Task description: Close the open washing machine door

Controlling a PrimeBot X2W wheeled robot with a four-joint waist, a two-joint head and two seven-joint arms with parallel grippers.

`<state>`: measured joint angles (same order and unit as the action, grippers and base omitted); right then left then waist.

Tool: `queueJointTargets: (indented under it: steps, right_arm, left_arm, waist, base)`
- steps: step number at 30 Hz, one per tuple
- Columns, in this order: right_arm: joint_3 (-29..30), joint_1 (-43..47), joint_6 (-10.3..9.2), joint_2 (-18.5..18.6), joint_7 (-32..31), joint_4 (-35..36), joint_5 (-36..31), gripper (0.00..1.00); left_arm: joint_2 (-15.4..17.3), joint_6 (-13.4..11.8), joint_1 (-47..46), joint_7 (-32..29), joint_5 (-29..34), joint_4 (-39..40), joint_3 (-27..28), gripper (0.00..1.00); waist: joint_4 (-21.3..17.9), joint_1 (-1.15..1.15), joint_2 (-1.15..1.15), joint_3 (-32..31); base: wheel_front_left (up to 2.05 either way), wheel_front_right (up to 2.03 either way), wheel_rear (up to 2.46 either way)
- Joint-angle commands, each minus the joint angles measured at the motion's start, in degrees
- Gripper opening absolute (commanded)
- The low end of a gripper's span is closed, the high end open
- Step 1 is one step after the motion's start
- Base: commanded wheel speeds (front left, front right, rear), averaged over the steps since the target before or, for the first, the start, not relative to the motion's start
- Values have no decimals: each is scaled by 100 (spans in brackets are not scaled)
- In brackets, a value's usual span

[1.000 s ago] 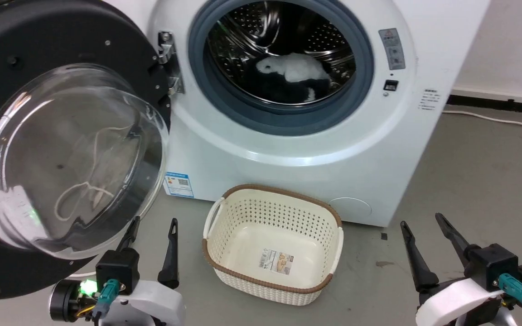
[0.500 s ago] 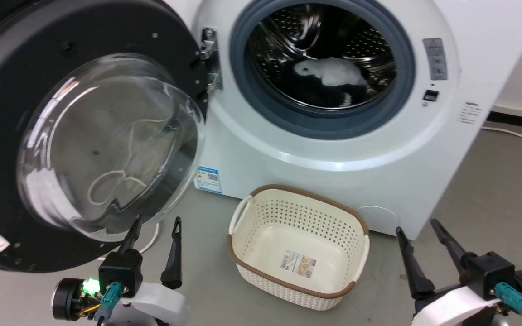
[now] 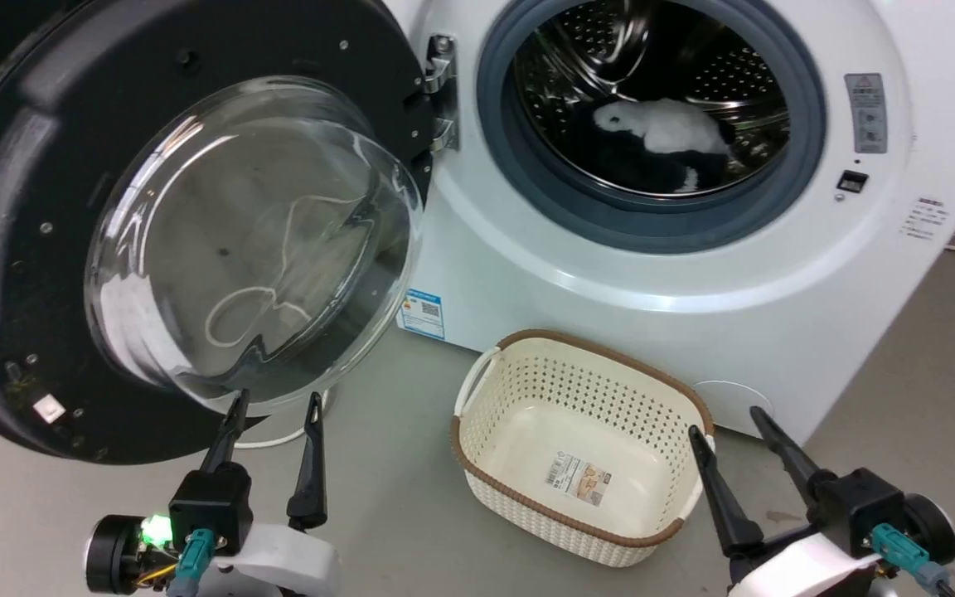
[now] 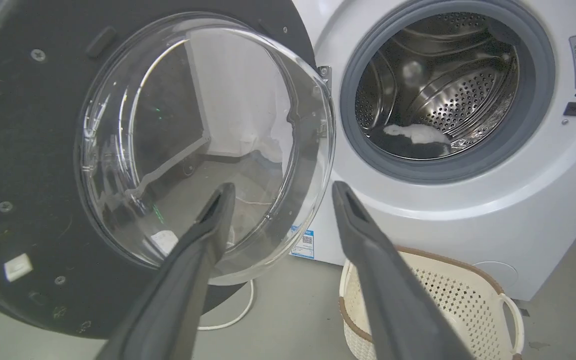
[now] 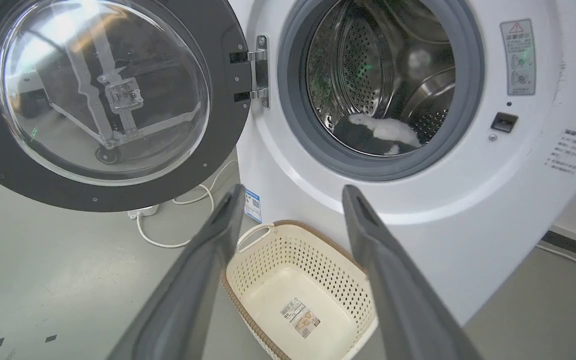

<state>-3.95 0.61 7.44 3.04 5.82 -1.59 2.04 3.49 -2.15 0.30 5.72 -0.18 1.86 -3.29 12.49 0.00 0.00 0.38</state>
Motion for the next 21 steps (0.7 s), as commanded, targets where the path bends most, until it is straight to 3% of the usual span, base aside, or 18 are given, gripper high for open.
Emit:
queueJointTargets:
  steps: [1, 21]
  right_arm:
    - [-70, -101, 2, 37, 65, -52, 28, 100]
    - [-375, -154, 3, 140, 304, -123, 239, 100]
  left_arm:
    - [40, -54, 81, 72, -8, 64, -32, 100]
    - [63, -207, 175, 312, -63, 222, -119, 100]
  waist:
    - [70, 0, 0, 17]
    - [550, 0, 0, 22]
  base:
    - [0, 0, 0]
    - [0, 0, 0]
